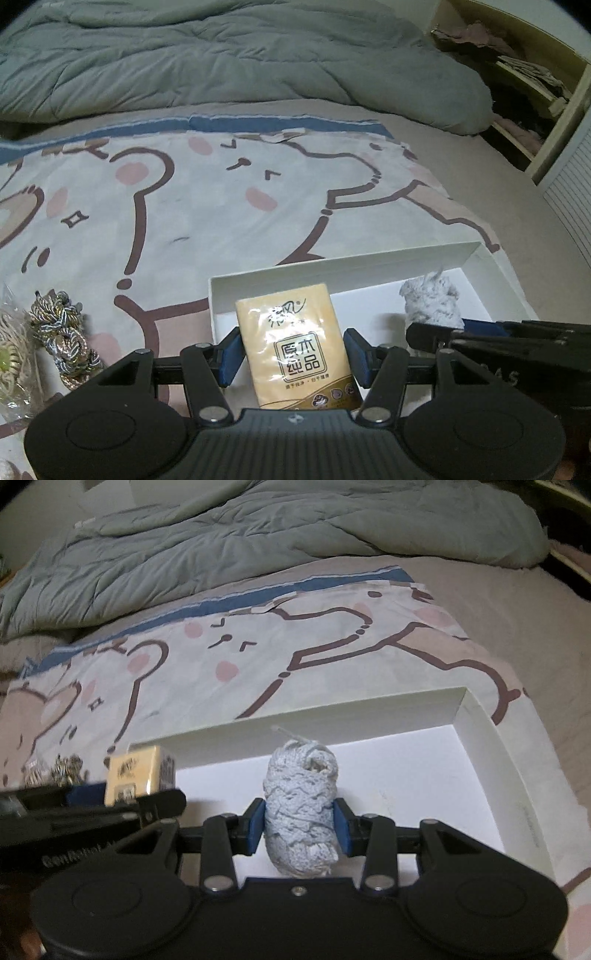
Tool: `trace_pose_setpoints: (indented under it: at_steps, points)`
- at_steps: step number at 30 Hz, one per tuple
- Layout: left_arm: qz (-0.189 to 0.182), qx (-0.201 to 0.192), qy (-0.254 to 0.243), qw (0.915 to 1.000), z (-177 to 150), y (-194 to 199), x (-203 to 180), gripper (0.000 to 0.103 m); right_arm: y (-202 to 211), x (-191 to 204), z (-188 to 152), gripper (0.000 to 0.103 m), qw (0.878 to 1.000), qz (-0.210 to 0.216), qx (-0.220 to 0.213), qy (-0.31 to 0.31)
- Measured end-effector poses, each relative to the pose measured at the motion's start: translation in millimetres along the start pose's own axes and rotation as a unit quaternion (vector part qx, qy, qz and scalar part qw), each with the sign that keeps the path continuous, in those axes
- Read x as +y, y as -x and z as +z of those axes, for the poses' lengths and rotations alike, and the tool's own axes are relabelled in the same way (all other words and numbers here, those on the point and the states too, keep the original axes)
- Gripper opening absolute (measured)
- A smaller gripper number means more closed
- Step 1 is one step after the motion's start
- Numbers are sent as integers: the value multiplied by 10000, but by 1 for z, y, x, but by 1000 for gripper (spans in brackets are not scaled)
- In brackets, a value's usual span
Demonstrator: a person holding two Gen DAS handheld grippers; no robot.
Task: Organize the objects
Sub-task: 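Carry both items to the white box and open both tools inside it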
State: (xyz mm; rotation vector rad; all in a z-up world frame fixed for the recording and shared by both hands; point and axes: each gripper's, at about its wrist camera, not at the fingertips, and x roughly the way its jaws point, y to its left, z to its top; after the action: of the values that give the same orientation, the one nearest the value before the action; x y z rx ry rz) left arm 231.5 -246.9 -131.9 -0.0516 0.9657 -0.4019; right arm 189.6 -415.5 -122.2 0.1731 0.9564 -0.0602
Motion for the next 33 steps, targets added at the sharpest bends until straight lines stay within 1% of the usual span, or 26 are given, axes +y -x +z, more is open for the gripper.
trace_pose_setpoints:
  at_steps: [6,8,10,14,17,19,21,24,25,28,33]
  points:
    - [8,-18,32,10000,3,-8,6,60,-12,3,6,41,9999,126,70,57]
    - [-60,8,18,10000,3,-10,6,65,-14,3,8,41,9999,138,74,27]
    - [-72,3,21,10000,3,-8,6,67,-15,2,9,41,9998,163,80,-3]
    - [-95,-16,17,10000,4,-2,7,68,-18,1,11,41,9997,200,113,-67]
    - [-70,-116,69,9999,7,7,8,69,-20,2,10,41,9996,227,160,-53]
    - [61,-213,99,9997,8,13,8,74,-21,3,9,41,9996,228,187,-31]
    - [93,-306,88,9995,10,18,10,74,-22,3,9,42,9994,263,211,-50]
    - [43,-257,189,9995,12,20,14,74,-21,3,9,47,9988,423,195,-149]
    - [41,-248,214,9995,12,20,14,74,-20,4,9,53,9986,470,178,-181]
    - [65,-218,211,9995,11,19,14,74,-15,6,10,60,9989,407,121,-172]
    - [80,-175,213,9996,7,23,12,74,-5,3,7,61,9991,360,54,-200]
